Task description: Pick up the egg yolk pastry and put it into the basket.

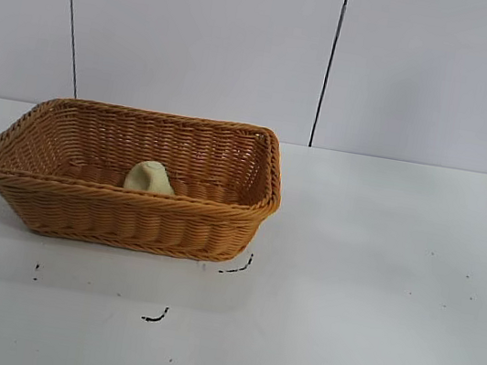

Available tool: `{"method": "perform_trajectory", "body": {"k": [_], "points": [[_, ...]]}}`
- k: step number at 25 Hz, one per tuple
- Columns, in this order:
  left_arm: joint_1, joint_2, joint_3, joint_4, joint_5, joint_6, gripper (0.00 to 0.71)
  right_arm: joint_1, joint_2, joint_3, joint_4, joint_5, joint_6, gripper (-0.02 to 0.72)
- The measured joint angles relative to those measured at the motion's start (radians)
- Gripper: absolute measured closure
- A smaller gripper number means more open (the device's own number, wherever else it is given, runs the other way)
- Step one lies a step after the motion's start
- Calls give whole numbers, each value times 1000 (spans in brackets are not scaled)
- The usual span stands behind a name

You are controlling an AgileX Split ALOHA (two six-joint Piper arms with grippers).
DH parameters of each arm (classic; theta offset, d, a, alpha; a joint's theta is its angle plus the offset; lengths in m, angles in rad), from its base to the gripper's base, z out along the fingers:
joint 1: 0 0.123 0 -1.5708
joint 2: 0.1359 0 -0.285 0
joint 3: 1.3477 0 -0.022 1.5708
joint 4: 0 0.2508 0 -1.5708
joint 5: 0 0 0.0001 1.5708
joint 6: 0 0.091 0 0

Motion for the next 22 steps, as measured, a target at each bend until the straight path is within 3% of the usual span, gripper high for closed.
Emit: {"method": "perform_trajectory", "body": {"k": [14,22], "points": [[0,0,0,0,0,0,14,0,-724,466,4,-150,-2,134],[0,0,0,0,0,0,14,0,-878,507,-3,-184,23,135]]}}
